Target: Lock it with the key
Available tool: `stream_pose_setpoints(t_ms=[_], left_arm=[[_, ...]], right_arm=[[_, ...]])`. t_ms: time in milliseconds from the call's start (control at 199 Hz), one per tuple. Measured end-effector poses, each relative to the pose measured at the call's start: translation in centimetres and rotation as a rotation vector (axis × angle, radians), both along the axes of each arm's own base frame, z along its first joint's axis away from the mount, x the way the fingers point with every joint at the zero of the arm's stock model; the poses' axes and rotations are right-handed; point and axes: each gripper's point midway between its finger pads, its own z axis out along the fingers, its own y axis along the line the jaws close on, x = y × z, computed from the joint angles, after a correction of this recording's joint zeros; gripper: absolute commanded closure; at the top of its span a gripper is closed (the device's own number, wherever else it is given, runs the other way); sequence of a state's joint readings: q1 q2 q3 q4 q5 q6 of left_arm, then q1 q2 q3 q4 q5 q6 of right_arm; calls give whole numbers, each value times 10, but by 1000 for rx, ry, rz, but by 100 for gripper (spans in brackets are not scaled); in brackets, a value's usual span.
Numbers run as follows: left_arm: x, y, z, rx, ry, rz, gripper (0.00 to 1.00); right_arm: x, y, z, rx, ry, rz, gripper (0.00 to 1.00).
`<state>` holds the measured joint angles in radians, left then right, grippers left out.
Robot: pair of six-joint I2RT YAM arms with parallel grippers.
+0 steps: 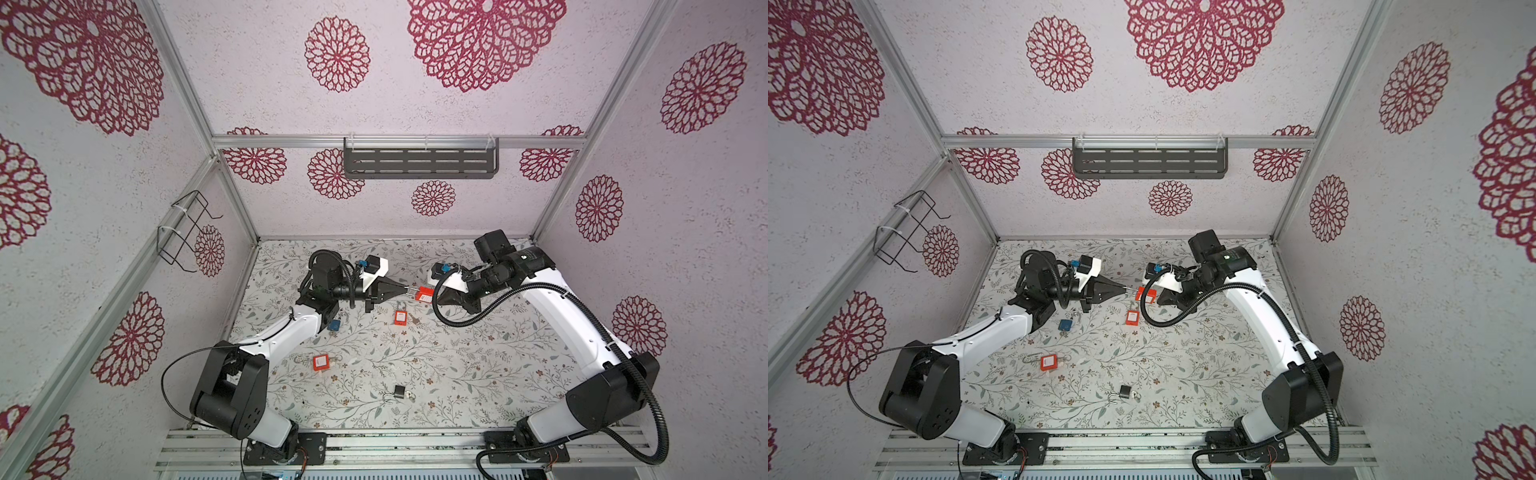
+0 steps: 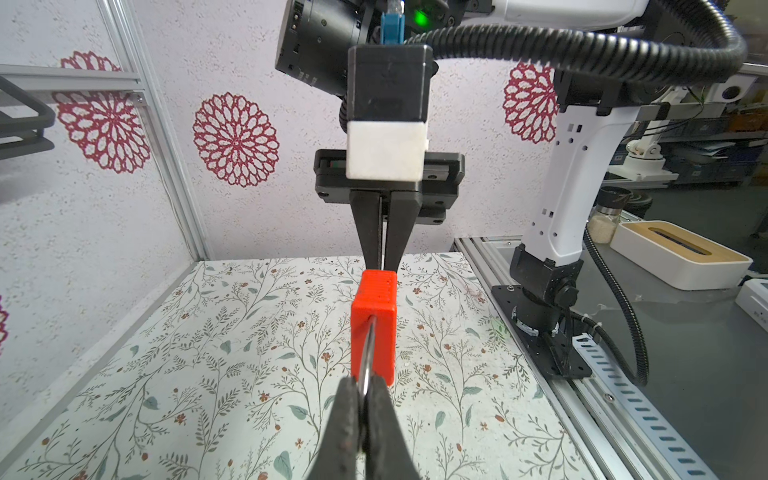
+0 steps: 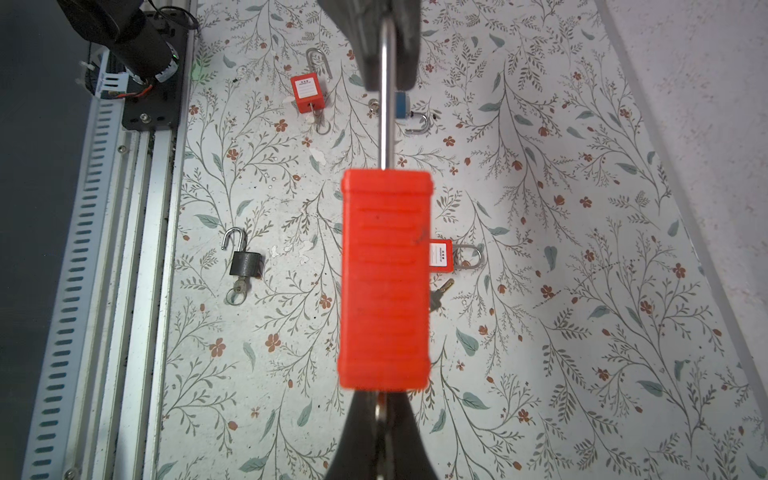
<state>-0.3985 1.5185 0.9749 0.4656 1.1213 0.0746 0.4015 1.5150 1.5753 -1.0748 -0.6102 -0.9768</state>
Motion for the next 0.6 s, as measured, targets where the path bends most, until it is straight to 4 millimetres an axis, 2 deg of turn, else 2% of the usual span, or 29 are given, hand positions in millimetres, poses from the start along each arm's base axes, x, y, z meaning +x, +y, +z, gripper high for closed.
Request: stream_pose_setpoints(t_ms=[75,146,201,251,347,603], left_arm=[[0,0,1,-1,3,-1,100],[-1,0,1,-4,8,-2,100],[1,1,4,-10,3,2,100],[3,4,7,-18,-6,12,100],[8,8,12,-32,-18,29,100],[9,10,19,-51,-9,31,100]], right_arm=[[0,0,0,4,5,-1,95],[0,1,0,5,10,-7,79],[-1,-3,-2,-9,21,-23,72],[1,-6,-4,-19,26,-36,59],[4,-11,-6,-34,26,-63,46],[-2,-22,-1,-6,-52,-120,44]])
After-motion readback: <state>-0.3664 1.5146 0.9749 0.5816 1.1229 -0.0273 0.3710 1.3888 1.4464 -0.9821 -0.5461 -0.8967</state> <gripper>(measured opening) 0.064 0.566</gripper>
